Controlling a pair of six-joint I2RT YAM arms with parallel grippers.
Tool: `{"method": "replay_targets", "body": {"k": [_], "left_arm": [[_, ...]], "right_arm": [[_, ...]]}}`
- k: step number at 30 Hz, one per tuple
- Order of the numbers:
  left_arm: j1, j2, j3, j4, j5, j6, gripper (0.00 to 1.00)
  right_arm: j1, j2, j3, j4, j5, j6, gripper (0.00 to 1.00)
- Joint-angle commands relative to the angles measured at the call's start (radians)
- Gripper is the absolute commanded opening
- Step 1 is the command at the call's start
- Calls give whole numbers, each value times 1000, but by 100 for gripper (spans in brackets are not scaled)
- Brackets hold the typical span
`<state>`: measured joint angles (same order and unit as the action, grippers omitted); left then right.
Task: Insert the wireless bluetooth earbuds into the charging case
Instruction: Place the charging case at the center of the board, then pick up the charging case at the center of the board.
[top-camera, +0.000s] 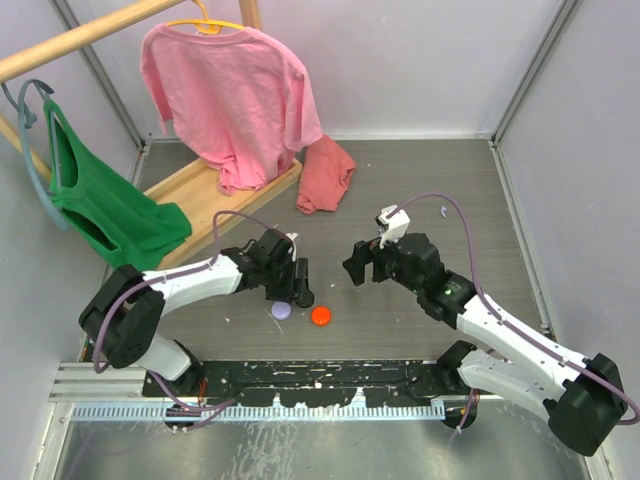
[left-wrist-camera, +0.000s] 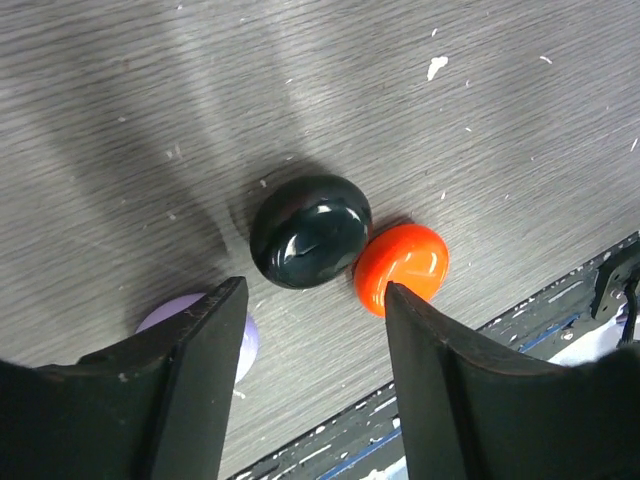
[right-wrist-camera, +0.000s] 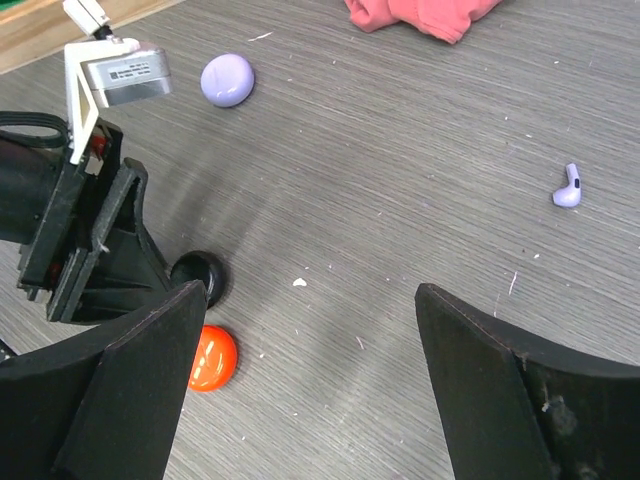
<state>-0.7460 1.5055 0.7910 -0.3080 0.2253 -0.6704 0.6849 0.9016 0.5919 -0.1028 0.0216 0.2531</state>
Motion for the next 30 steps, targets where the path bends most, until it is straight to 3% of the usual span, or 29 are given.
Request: {"method": "replay_targets", "body": {"k": [1, 9, 19, 30], "left_arm": [[-4, -87, 60, -120, -73, 43, 61], [77, -109, 108, -144, -247, 192, 63], [213, 104, 286, -107, -286, 298, 64], [245, 292, 448, -143, -337, 396, 65]], "right_arm": [[-1, -40, 0, 25, 25, -20, 91], [-1, -57, -31, 27, 165, -27, 94], [-2, -131, -90, 54, 275, -2, 98], [-1, -160, -120, 77, 278, 7, 100]]}}
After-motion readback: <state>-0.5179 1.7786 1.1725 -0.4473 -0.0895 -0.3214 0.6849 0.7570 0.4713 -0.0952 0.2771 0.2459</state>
